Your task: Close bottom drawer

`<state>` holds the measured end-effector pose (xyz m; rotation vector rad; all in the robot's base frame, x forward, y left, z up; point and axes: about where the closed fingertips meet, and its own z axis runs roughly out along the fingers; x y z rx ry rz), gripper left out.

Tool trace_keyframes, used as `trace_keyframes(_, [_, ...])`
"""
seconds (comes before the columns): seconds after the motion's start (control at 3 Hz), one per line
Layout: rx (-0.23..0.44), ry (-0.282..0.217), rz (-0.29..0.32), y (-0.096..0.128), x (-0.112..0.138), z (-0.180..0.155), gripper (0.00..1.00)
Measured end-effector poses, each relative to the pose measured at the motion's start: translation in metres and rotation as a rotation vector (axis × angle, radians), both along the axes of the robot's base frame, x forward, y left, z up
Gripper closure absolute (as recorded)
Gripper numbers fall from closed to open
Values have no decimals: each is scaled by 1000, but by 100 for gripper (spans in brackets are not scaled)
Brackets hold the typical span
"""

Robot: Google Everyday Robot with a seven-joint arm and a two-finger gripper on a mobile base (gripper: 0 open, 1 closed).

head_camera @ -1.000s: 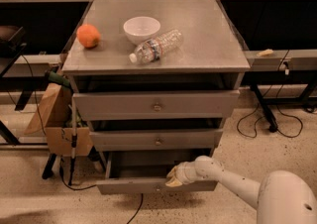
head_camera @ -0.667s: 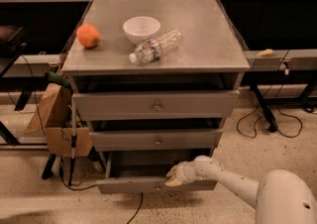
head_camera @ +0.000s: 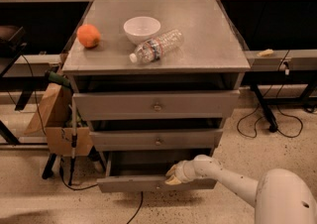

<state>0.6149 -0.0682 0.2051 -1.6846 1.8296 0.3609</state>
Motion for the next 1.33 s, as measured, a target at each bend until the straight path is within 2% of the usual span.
trace_keyframes(0.33, [-7, -15, -12, 2, 23, 2, 14])
trace_keyframes(0.67, [-10, -16, -24, 3, 38, 0, 0])
trace_keyframes(1.0, [-11, -7, -32, 1, 44, -2, 0])
trace_keyframes(1.33, [-14, 40, -50, -7, 39, -13, 2])
